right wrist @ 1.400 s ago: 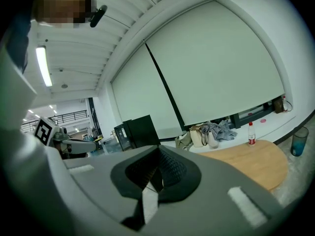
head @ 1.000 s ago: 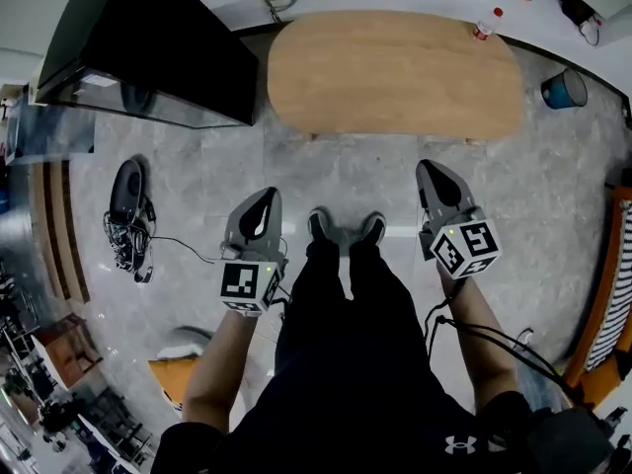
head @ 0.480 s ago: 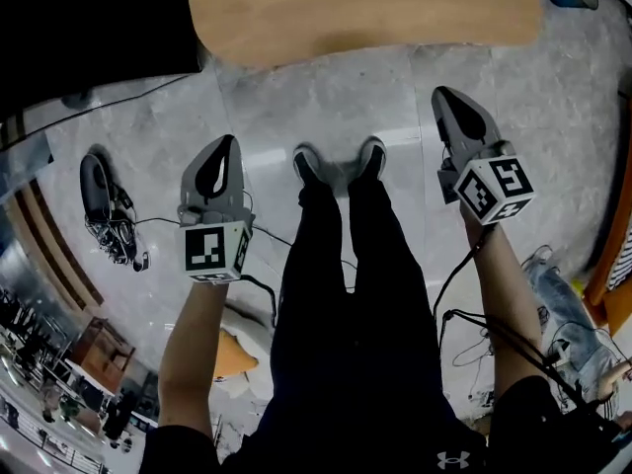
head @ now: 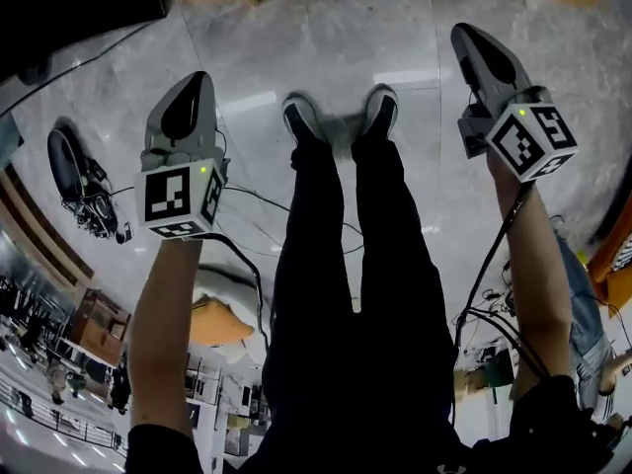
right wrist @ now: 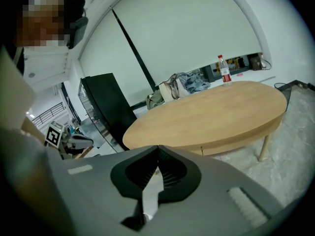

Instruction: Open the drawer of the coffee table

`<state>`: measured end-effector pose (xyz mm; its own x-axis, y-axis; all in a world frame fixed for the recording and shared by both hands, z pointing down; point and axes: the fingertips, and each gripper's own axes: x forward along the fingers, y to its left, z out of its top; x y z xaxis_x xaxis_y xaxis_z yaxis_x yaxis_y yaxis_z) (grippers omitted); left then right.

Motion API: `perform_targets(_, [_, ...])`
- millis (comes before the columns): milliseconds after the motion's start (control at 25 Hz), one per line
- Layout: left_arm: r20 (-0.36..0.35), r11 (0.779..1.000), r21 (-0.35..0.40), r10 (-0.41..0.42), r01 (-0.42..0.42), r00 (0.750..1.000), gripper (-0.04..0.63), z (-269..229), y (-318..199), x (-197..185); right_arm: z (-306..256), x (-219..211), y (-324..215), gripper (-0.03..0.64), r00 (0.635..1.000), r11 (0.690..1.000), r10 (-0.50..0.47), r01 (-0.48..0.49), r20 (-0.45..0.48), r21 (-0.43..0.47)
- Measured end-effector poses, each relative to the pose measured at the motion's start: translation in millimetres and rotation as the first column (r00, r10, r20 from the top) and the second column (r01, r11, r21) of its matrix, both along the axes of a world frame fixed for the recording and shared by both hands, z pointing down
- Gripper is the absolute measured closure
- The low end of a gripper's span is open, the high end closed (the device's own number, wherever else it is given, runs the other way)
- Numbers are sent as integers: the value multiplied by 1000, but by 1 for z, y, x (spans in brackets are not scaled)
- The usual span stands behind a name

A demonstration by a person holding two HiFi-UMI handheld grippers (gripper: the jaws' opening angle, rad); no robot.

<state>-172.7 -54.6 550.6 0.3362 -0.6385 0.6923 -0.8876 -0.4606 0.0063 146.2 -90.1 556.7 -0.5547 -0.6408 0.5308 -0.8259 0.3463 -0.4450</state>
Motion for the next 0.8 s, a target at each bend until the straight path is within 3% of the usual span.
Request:
perform_targets(200, [3, 1000, 15, -17, 17, 1000, 594, 45, -4, -9, 49, 20, -9, 615, 993, 994, 106, -105, 50, -31])
perform_targets(520, [-86, 977, -38, -212, 209, 974, 593, 111, -26, -37, 110, 6, -15, 615, 991, 991, 129, -128, 37, -24])
perform_targets(800, [-44, 986, -20, -168, 167, 985, 567, 119, -35, -23, 123, -9, -8, 594, 985, 991, 127, -122, 114, -55])
